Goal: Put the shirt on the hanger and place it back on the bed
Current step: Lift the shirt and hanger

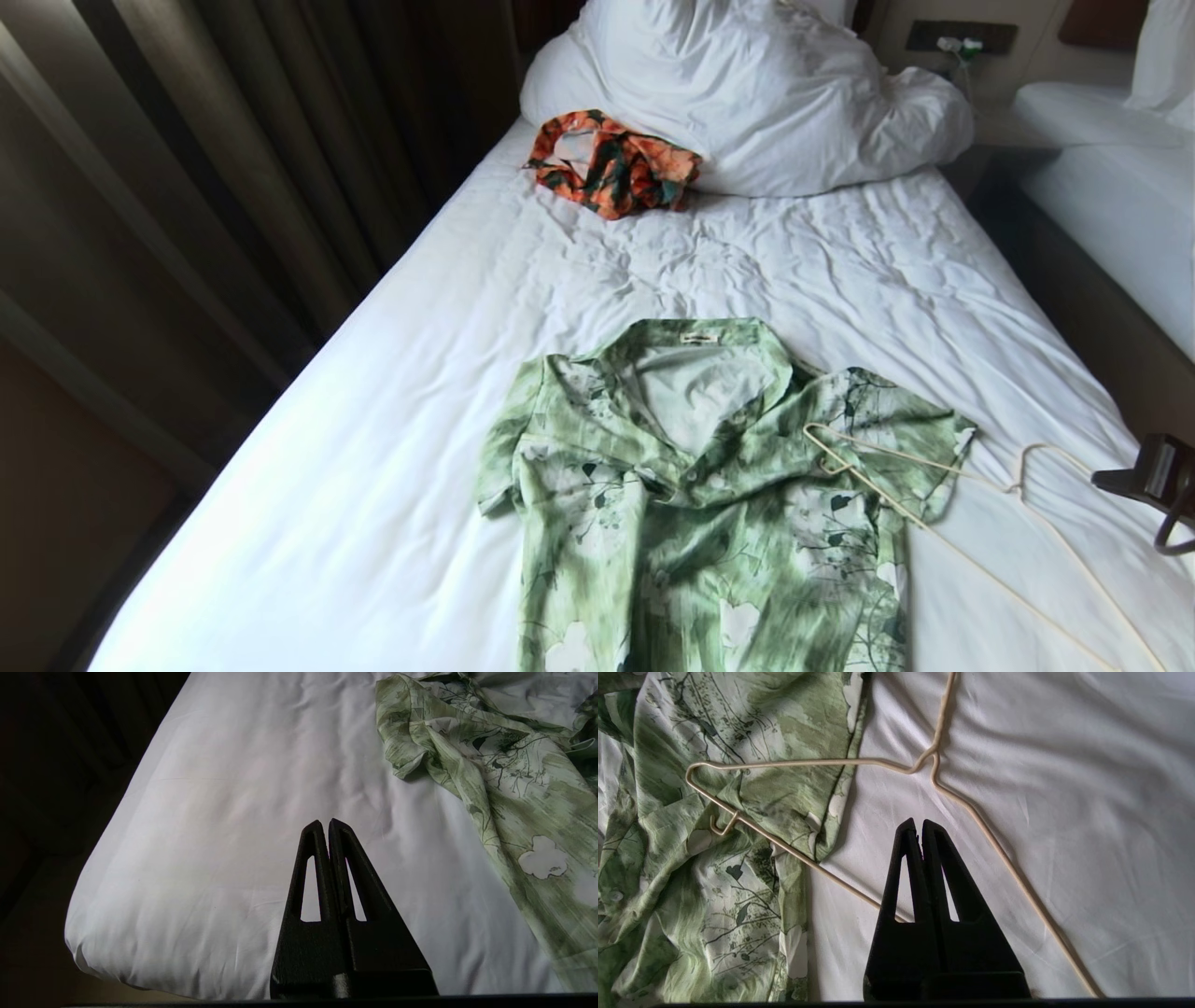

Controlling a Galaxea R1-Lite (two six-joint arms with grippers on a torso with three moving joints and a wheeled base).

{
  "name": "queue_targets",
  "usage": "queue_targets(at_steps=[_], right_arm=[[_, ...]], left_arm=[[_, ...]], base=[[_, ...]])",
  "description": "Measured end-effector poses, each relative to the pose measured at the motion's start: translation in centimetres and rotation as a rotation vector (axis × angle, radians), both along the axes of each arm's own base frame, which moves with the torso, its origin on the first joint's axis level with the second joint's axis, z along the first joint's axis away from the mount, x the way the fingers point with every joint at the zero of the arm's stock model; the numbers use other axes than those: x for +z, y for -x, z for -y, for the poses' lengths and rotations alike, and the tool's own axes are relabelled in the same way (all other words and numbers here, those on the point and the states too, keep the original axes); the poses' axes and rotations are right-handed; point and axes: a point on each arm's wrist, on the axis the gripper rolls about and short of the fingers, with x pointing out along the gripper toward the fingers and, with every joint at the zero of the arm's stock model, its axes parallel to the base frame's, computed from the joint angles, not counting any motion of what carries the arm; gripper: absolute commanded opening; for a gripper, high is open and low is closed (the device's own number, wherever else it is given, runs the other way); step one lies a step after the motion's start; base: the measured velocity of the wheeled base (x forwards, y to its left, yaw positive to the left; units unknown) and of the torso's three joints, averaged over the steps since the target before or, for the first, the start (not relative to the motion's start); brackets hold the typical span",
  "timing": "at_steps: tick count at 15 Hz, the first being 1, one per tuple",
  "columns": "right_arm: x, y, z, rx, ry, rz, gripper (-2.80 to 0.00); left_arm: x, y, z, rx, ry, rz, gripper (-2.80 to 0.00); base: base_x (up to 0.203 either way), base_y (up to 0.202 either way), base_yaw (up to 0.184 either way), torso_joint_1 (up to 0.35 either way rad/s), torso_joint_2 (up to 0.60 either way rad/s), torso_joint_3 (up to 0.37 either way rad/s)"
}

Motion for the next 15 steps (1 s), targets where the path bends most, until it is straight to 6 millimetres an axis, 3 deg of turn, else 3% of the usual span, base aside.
queue_targets(at_steps=[7,12,15], right_arm=[[-2.0,-1.0,7.5,0.179,-0.306,-0.196,-2.80],[-3.9,-1.9,11.1,0.372,-0.382,-0.329,-2.80],[-5.0,-2.5,12.1,0.452,-0.443,-0.373,-2.80]], left_arm=[[0.0,0.0,0.0,0.000,0.000,0.000,-2.80],[0.0,0.0,0.0,0.000,0.000,0.000,-2.80],[0.0,0.0,0.0,0.000,0.000,0.000,-2.80]], base=[[0.000,0.000,0.000,0.000,0.00,0.000],[0.000,0.000,0.000,0.000,0.00,0.000],[0.000,0.000,0.000,0.000,0.00,0.000]])
